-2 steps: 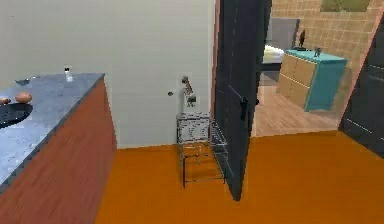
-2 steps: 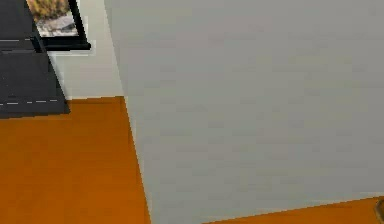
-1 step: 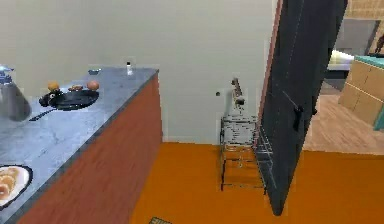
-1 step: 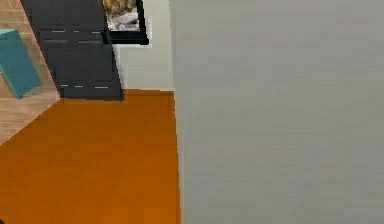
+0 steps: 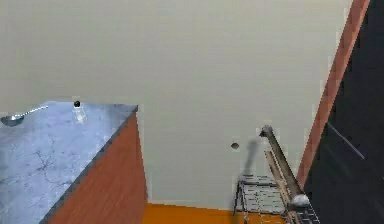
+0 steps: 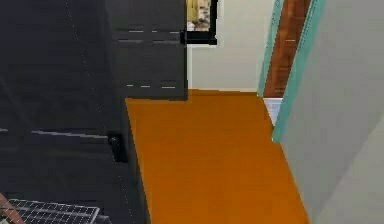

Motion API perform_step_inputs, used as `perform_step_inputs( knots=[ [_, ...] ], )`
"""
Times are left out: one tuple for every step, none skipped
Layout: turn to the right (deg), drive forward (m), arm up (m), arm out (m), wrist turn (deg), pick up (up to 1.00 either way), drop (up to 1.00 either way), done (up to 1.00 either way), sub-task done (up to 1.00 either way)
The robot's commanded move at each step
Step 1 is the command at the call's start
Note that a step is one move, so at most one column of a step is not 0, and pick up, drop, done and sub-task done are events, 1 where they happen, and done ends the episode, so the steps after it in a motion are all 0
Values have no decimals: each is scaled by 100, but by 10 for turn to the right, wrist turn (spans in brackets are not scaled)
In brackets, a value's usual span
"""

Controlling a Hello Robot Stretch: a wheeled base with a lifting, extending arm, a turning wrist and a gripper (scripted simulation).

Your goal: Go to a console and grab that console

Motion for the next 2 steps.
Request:
perform_step_inputs(
  knots=[
    [-450,0,0,0,0,0,0,0,0],
    [-450,0,0,0,0,0,0,0,0]
  ],
)
